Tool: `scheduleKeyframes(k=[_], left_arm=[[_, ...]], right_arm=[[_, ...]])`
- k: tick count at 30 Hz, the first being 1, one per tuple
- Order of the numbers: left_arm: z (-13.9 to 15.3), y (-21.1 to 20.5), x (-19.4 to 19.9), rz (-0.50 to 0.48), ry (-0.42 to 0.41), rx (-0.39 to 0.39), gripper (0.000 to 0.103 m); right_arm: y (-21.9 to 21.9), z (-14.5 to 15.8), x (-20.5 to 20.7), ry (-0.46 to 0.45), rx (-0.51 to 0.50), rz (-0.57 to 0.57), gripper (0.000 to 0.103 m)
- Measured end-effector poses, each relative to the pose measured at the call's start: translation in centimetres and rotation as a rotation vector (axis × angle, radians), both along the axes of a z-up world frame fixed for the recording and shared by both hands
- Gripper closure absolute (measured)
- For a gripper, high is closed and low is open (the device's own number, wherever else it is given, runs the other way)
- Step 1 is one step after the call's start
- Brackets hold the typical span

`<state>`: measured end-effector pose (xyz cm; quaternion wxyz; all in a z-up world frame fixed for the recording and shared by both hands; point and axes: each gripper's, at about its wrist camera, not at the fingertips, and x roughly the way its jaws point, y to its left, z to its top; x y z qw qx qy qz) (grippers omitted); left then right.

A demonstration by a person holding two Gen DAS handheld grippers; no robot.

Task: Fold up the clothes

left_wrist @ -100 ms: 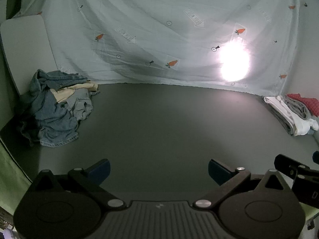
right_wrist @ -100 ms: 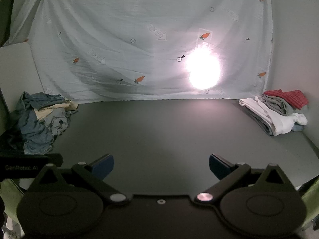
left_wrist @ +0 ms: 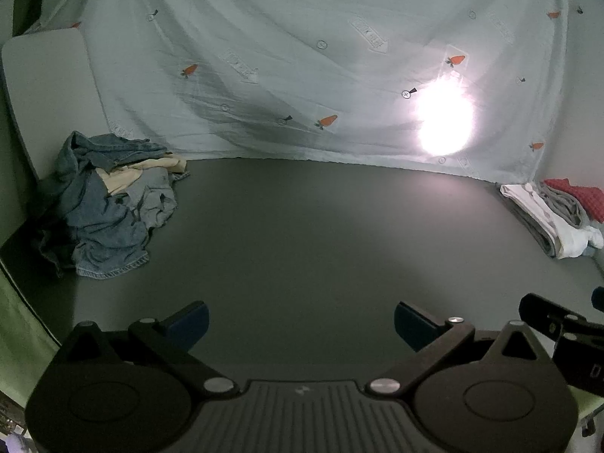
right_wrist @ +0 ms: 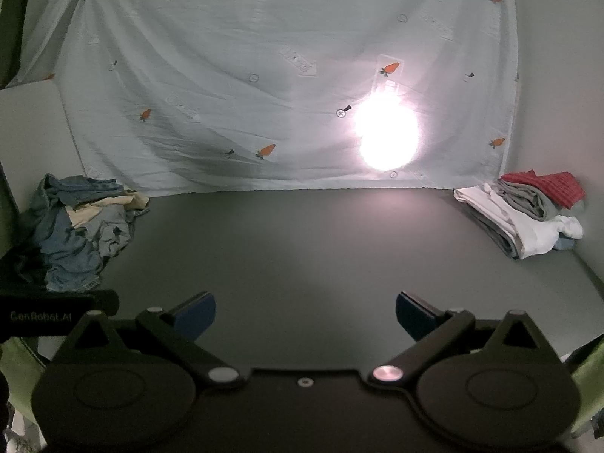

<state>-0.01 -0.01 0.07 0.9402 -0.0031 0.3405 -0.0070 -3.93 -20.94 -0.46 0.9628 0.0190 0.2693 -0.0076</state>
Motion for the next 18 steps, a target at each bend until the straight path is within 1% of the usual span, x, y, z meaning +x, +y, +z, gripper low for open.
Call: scheduleKeyframes(k=[5, 8, 11, 18], left_arm=[[0.1, 0.0, 0.0, -0.008, -0.002, 0.004, 0.0], [0.2, 0.0, 0.0, -0.013, -0.004, 0.007, 0.0], [0.2, 0.0, 0.0, -0.018, -0.005, 0.009, 0.0], [0.3, -0.1, 0.0, -0.03, -0.008, 0.014, 0.0]], right_arm=[[-0.1, -0.1, 0.1, -0.001, -0.006, -0.008, 0.0], [0.9, 1.0, 0.2, 0.001, -0.008, -0.01, 0.0], [1.5, 1.3, 0.1, -0.001, -0.007, -0.016, 0.0], [0.9, 0.7, 0.4, -0.008, 0.002, -0.023, 0.0]])
